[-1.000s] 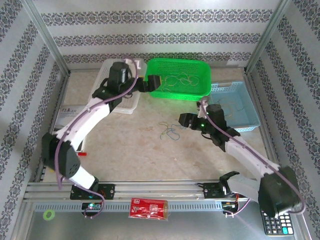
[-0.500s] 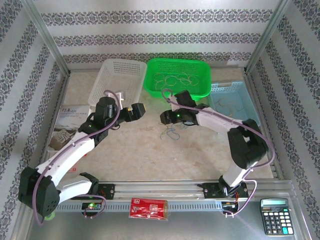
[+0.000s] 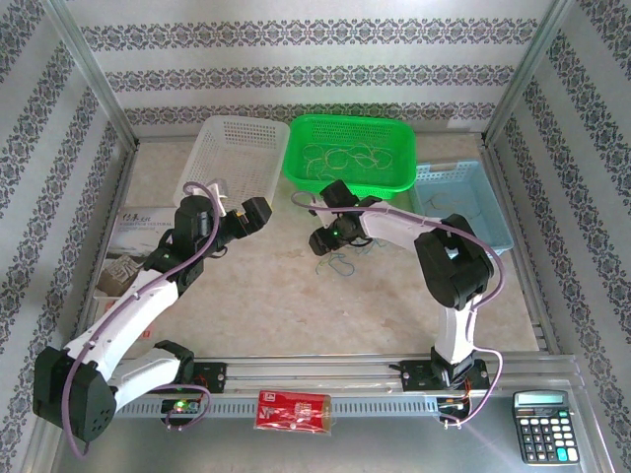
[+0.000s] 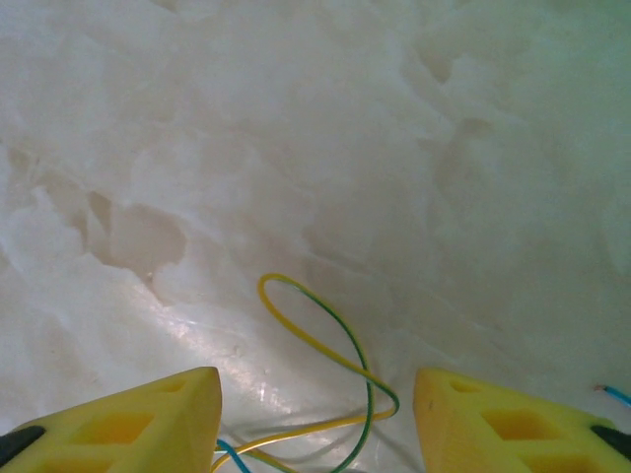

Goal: Untangle the cables

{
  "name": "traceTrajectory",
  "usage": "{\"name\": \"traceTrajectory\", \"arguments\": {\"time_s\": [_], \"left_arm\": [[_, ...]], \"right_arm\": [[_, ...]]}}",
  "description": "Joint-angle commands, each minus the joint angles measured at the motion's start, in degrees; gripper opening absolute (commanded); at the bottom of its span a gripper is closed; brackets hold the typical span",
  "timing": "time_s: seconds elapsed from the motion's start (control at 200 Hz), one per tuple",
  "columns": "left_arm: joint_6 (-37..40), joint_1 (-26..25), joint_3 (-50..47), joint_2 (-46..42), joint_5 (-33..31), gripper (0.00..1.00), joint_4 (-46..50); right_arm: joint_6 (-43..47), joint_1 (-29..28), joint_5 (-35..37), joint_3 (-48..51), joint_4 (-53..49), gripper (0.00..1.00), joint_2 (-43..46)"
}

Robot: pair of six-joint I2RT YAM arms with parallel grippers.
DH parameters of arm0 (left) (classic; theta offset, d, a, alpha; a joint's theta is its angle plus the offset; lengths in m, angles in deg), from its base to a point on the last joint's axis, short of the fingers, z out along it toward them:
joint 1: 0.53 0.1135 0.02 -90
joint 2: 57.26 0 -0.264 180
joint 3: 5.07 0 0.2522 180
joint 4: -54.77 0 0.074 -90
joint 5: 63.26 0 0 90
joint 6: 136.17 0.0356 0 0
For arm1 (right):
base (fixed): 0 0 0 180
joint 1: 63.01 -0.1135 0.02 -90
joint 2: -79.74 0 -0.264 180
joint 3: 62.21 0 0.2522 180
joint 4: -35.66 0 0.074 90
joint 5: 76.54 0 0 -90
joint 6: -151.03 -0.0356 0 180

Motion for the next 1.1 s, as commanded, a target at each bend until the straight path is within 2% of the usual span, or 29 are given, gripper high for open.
{"name": "traceTrajectory", "arguments": {"time_s": [0.0, 0.13, 0.385, 0.934, 1.024, 1.094], "left_arm": [[-1.5, 1.1, -0.7, -0.5, 0.9, 1.00, -3.0], [-1.9, 1.7, -0.9, -0.3, 1.4, 1.00, -3.6], [-2.3, 2.0, -1.5, 0.1, 2.6, 1.00, -4.9], [-0.9, 2.0, -2.2, 3.6, 8.0, 1.00, -8.1], [-0.8, 2.0, -2.2, 4.6, 9.5, 1.00, -8.4], [-0.9, 2.0, -2.3, 5.3, 10.2, 1.00, -8.9]], "right_arm": [[2.2, -0.3, 1.7, -2.2, -2.4, 0.51, -2.1], [2.6, -0.3, 1.6, -3.0, -2.6, 0.39, -3.6], [2.8, -0.3, -0.7, -3.6, -2.3, 0.00, -1.9], [-3.8, -1.4, -5.0, 5.8, 9.3, 0.00, 16.7], [-1.6, -3.4, 0.4, 8.0, 10.6, 0.00, 19.5], [2.5, -6.8, 11.8, 10.1, 11.7, 0.00, 21.6]]}}
